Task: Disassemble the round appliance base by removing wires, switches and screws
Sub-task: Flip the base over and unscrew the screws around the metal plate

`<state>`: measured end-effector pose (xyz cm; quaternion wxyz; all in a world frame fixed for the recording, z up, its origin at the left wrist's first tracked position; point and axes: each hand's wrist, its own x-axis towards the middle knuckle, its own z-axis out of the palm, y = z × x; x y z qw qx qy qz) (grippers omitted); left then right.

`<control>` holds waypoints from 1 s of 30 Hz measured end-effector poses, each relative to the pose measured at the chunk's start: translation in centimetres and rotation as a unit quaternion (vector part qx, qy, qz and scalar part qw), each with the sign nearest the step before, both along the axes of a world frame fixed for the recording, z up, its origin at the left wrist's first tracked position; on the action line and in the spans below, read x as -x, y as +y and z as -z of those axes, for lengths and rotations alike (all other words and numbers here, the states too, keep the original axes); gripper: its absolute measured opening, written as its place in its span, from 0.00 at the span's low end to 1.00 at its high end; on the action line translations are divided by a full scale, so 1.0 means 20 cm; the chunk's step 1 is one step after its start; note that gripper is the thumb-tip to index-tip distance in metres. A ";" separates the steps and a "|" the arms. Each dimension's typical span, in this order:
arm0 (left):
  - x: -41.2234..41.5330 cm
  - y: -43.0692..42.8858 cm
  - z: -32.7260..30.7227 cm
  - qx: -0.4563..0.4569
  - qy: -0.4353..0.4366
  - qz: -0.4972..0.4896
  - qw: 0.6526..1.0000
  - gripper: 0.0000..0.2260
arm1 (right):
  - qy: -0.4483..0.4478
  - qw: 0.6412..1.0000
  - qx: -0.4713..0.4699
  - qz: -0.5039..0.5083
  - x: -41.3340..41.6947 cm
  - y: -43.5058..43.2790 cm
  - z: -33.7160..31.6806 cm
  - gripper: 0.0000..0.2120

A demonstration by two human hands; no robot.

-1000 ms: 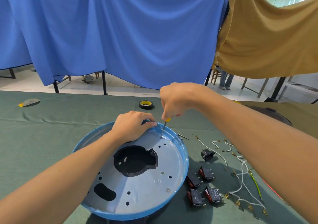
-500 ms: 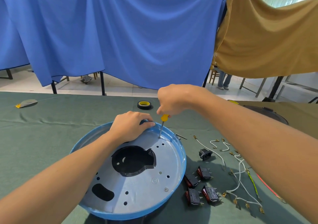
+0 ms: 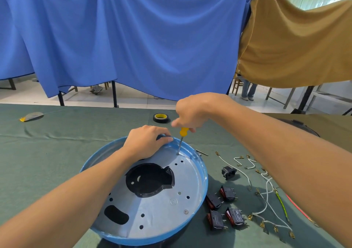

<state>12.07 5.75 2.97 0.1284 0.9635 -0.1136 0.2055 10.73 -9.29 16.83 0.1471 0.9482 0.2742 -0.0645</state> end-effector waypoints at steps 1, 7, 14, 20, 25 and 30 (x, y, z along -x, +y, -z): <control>0.00 0.00 0.00 0.001 0.001 0.002 1.000 0.11 | -0.004 1.000 0.018 -0.006 0.00 0.00 -0.01 0.23; 0.01 0.00 -0.01 0.004 0.003 0.001 1.000 0.12 | -0.027 0.997 -0.042 -0.057 0.03 0.00 0.00 0.10; 0.01 -0.01 -0.01 0.000 0.009 -0.003 1.000 0.11 | 0.021 0.994 -0.075 -0.072 -0.01 -0.03 -0.01 0.06; 0.01 -0.01 -0.01 -0.002 0.008 -0.002 1.000 0.11 | -0.004 1.000 -0.004 -0.018 0.00 -0.02 0.01 0.25; 0.01 0.00 -0.01 -0.004 0.011 -0.001 1.000 0.12 | -0.030 0.997 -0.054 -0.036 -0.01 -0.02 0.01 0.13; 0.02 -0.01 -0.02 -0.006 0.012 -0.001 1.000 0.12 | 0.047 0.993 -0.097 -0.043 -0.04 -0.03 -0.01 0.06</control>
